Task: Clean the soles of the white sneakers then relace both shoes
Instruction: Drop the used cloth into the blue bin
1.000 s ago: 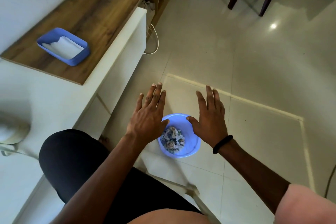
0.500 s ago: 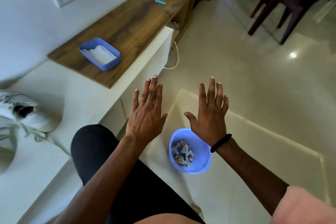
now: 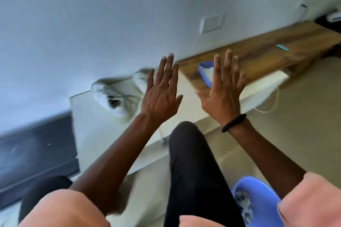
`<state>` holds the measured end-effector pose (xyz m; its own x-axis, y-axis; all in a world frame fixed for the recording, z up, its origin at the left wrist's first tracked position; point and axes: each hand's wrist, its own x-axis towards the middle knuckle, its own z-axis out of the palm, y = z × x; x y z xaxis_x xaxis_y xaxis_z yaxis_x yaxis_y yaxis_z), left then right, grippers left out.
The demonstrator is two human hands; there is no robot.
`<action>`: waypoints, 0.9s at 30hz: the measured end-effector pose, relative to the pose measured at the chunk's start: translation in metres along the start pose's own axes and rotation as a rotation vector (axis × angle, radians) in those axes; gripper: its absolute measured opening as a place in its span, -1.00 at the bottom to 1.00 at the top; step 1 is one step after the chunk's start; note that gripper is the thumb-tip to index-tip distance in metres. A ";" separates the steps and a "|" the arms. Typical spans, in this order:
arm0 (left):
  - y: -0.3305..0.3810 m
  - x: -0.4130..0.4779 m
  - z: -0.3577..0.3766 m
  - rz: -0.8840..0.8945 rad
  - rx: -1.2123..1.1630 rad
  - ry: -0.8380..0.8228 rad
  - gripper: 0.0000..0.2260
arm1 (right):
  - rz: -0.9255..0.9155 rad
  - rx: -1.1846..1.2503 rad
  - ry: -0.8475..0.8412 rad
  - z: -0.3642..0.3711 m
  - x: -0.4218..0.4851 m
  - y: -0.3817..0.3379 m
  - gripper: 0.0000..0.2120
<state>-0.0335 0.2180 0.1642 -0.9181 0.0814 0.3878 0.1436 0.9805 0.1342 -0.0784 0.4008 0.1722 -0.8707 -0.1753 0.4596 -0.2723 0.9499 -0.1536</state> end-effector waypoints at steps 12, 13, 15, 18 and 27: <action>-0.151 -0.088 -0.067 -0.319 0.212 0.046 -0.14 | -0.363 0.191 -0.007 0.032 0.018 -0.205 0.06; -0.160 -0.094 -0.070 -0.346 0.217 0.052 -0.14 | -0.387 0.206 -0.005 0.033 0.018 -0.218 0.06; -0.175 -0.106 -0.074 -0.386 0.214 0.070 -0.16 | -0.429 0.209 0.005 0.035 0.016 -0.237 0.04; -0.197 -0.119 -0.077 -0.447 0.201 0.110 -0.18 | -0.494 0.193 0.023 0.039 0.017 -0.261 0.01; -0.215 -0.124 -0.053 -0.550 0.103 0.110 -0.16 | -0.542 0.201 0.037 0.060 0.026 -0.282 -0.02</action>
<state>0.0690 -0.0121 0.1352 -0.8029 -0.4597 0.3795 -0.3863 0.8861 0.2562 -0.0493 0.1127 0.1750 -0.5714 -0.6101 0.5489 -0.7508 0.6587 -0.0494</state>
